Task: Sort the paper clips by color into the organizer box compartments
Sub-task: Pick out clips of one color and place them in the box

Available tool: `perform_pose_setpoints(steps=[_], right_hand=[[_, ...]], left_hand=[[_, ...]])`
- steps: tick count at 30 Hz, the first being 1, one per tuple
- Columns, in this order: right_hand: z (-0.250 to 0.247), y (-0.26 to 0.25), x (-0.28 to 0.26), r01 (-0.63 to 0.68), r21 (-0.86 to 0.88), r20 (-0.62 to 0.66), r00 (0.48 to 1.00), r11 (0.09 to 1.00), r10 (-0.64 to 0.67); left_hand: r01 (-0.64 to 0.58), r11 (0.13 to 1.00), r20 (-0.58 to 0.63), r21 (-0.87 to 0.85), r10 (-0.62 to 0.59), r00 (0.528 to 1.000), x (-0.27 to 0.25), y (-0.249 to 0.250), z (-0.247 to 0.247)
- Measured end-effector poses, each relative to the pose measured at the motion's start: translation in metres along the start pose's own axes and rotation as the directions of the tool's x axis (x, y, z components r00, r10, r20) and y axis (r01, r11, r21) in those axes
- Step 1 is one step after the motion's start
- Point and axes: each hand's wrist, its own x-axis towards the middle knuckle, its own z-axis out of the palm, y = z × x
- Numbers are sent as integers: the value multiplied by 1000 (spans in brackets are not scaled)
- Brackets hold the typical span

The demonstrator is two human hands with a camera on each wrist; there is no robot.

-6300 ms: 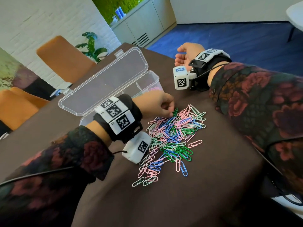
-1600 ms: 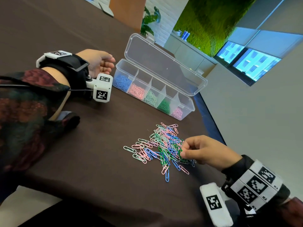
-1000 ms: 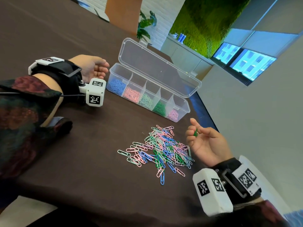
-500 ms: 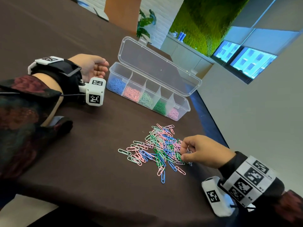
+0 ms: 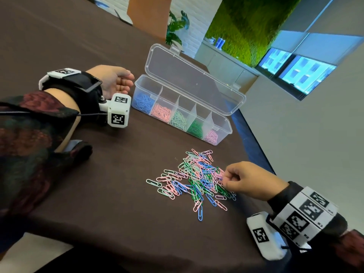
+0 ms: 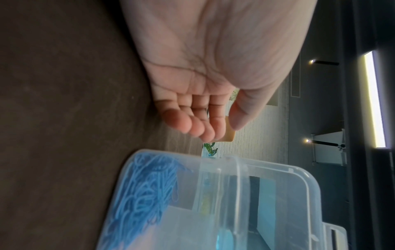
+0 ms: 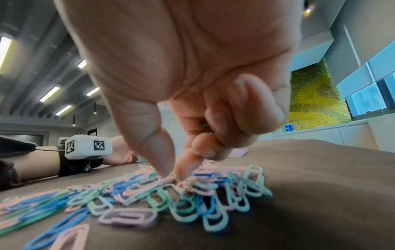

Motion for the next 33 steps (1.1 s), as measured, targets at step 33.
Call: perform_pose_setpoints(steps=[33], right_hand=[[2,-10,5,137,19,92,986,990,-138]], left_hand=[[-5,1000,4,31,5,1000,3,0,-2]])
